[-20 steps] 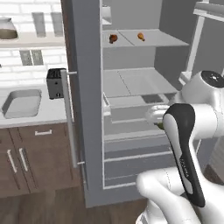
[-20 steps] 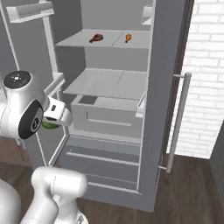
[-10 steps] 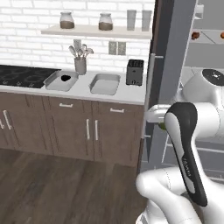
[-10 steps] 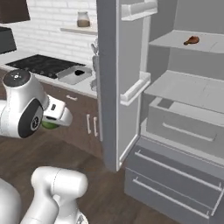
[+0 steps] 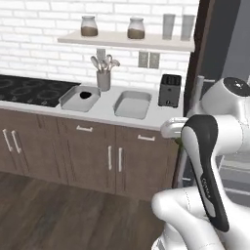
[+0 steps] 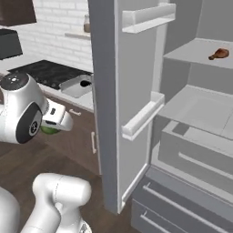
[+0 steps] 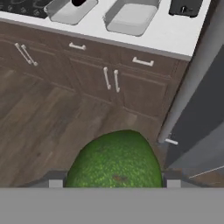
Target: Place one avocado and one chicken drumstick in each tupperware on the nearby counter, to pack two identical lunches.
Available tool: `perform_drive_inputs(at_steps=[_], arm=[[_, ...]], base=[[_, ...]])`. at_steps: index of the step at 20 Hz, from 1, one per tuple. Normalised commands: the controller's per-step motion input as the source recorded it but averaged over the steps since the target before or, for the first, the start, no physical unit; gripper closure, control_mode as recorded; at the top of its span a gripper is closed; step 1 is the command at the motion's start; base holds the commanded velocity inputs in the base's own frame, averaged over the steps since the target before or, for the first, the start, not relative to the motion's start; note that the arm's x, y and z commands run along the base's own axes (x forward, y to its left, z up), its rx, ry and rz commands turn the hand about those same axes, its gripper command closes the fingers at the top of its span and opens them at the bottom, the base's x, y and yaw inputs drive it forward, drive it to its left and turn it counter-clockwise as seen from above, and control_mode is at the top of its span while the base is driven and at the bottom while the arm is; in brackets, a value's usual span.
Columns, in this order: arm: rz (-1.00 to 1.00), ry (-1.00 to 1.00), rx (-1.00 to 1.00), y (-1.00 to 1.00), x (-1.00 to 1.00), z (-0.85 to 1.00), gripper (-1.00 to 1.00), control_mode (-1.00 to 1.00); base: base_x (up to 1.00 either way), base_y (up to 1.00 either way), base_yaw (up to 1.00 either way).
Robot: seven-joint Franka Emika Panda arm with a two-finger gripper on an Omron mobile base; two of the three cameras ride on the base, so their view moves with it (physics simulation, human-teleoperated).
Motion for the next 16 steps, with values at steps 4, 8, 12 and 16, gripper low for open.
perform_drive_inputs(at_steps=[4,8,12,16], arm=[[0.00,0.00,0.00,0.00,0.00,0.00,1.00,1.00],[0.00,0.00,0.00,0.00,0.00,0.00,1.00,1.00],[0.00,0.00,0.00,0.00,0.00,0.00,1.00,1.00],[0.00,0.00,0.00,0.00,0.00,0.00,1.00,1.00]], base=[[1.00,0.36,-0.09],[1.00,0.98,-0.38],[1.00,0.77,-0.51],[1.00,0.54,-0.59]])
